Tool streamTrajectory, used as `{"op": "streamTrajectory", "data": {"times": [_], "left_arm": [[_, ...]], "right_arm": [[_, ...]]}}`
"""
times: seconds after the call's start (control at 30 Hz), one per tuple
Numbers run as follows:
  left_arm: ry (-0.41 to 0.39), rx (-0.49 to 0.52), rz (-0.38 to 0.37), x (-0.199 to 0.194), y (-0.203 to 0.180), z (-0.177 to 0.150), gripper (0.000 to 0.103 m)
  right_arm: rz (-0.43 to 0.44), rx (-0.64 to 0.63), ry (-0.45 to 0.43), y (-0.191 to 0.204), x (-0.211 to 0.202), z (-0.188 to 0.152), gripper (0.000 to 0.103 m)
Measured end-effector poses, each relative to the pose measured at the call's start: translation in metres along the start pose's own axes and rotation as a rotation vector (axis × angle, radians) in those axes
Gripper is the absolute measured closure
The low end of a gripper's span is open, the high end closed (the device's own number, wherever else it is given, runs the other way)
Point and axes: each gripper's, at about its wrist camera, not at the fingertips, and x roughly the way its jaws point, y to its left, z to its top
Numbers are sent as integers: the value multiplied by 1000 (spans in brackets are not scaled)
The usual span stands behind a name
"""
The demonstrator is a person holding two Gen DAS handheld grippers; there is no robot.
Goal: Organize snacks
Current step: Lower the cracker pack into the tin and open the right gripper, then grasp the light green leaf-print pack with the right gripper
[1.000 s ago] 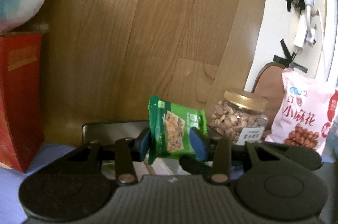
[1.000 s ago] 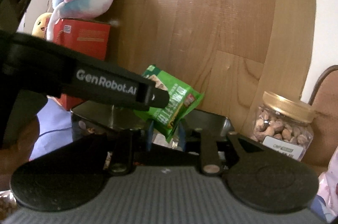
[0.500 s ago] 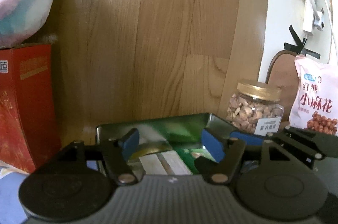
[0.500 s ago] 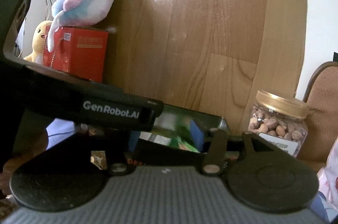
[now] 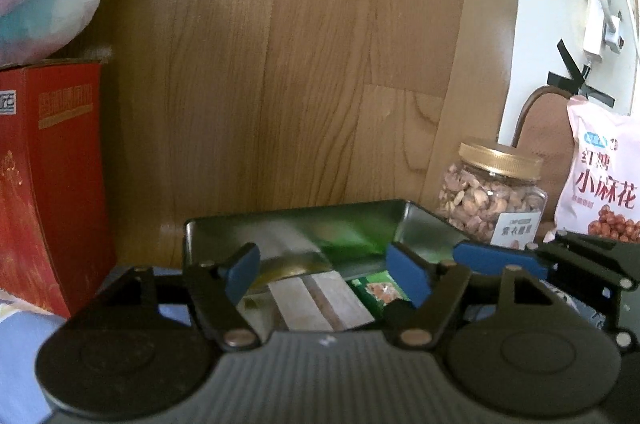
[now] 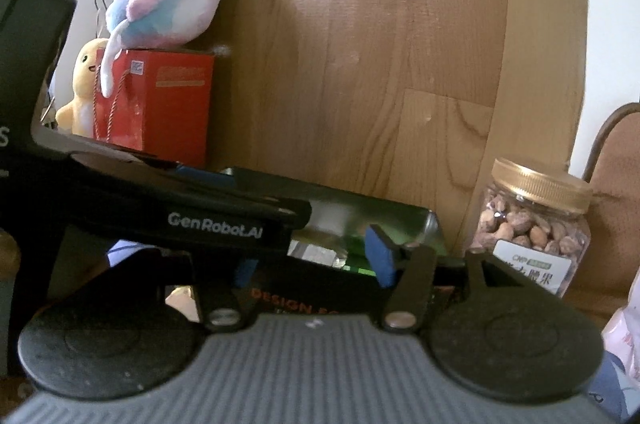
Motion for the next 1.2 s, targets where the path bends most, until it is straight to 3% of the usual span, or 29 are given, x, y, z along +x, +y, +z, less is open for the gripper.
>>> {"op": "streamTrajectory", "data": {"times": [0.13,0.23,0.33,0.47,0.53,0.63,0.77,1.13,1.2], "left_arm": [[-40,-46,-23,-13,3,7,31],[-62,-66,-55,-25,2,14,31],[-60,-75,-133,-36,-4,19,31],[51,-102,-275,-39,-21,15,34],[140,-91,-313,-38,-36,4,44],[249,-55,-356,-43,-59,-18,51],[356,12,-344,-56,-87,-56,52],[240,175,-271,-153,-120,-112,48],[237,168,-262,-171,-116,-118,48]], "right_arm": [[5,36,-4,-7,-5,6,43],[22,129,-1,-25,-16,16,43],[30,258,21,-49,-34,16,40],[71,428,144,-77,-61,-12,38],[89,496,229,-86,-72,-35,39],[70,551,326,-90,-88,-65,55],[81,584,349,-84,-113,-88,61],[102,609,290,-40,-204,-114,61],[114,610,273,-34,-217,-118,61]]}}
